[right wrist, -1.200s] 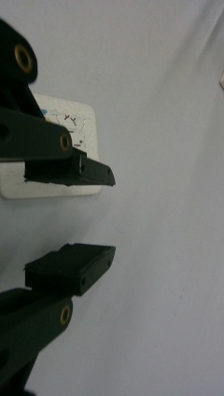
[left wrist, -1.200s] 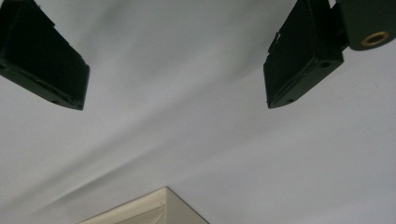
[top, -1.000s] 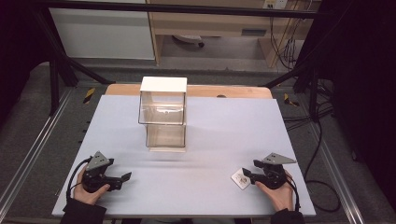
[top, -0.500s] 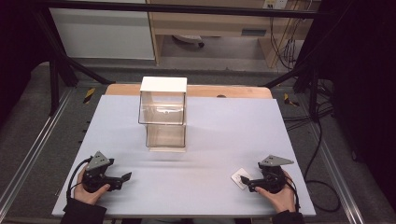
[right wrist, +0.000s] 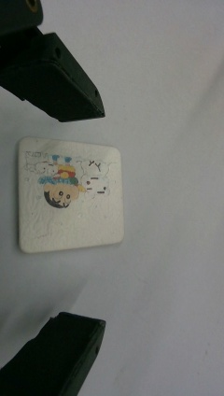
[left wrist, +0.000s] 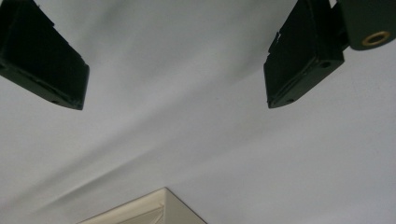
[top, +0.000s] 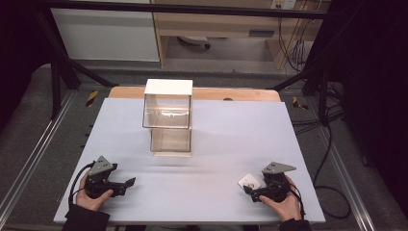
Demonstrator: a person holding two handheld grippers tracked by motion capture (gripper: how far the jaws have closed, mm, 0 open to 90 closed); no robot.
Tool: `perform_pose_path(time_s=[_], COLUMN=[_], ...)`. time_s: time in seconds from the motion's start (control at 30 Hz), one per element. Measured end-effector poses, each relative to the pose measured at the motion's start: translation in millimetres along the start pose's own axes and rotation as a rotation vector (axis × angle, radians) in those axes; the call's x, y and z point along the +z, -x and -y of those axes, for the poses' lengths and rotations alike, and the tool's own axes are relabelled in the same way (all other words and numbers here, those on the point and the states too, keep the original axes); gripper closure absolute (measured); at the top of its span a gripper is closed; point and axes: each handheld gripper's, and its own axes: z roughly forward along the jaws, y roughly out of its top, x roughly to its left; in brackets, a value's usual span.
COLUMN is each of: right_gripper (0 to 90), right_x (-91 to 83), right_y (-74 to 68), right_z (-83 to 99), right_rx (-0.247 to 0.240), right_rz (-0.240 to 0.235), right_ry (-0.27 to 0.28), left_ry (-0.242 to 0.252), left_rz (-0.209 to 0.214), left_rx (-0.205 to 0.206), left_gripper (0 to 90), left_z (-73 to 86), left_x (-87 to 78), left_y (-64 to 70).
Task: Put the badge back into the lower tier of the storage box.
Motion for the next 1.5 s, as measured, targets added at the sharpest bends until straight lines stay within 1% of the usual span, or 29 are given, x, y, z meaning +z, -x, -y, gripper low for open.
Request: perform_pose_path(time_s=[0.2,0.27,0.33,0.37,0.53,0.57,0.63,0.67,0.77,0.9,1.5], right_gripper=[4.1,6.6,8.1,12.2,22.5,23.5,25.2,26.2,29.8,32.3,32.8], right_x=[4.6,5.7,6.2,7.0,6.3,6.6,7.4,7.9,7.8,7.7,7.1], right_y=[-5.6,-6.9,-7.9,-9.1,-10.2,-10.2,-10.5,-10.3,-10.1,-10.8,-9.6], right_z=[-0.9,-1.1,-1.2,-1.1,-0.8,-0.6,0.2,0.5,0.8,1.9,2.4], right_rx=[-0.021,-0.042,-0.043,-0.049,-0.061,-0.065,-0.069,-0.080,-0.093,-0.098,-0.070], right_rz=[-0.002,-0.003,-0.006,-0.011,-0.011,-0.013,-0.013,-0.007,0.004,0.009,0.003], right_ry=[-0.018,-0.018,-0.019,-0.020,-0.009,-0.005,-0.014,-0.014,-0.008,-0.001,0.011], left_ry=[0.000,0.001,0.000,0.001,0.000,0.000,0.000,0.000,0.001,0.001,0.002], left_rz=[0.000,0.001,0.001,0.002,0.001,0.001,0.001,0.001,0.002,0.002,0.000], left_rx=[0.002,0.003,0.003,0.003,0.003,0.003,0.004,0.004,0.003,0.003,0.005], left_gripper=[6.0,6.0,6.0,6.0,6.0,6.1,6.1,6.0,6.1,6.1,6.0], left_z=[0.3,0.4,0.5,0.5,0.6,0.6,0.6,0.6,0.8,0.8,0.9], left_x=[0.0,0.1,0.1,-0.1,0.1,0.2,0.2,0.2,0.3,0.1,0.3], left_y=[0.4,0.6,0.6,0.4,0.4,0.5,0.6,0.5,0.2,0.4,0.4])
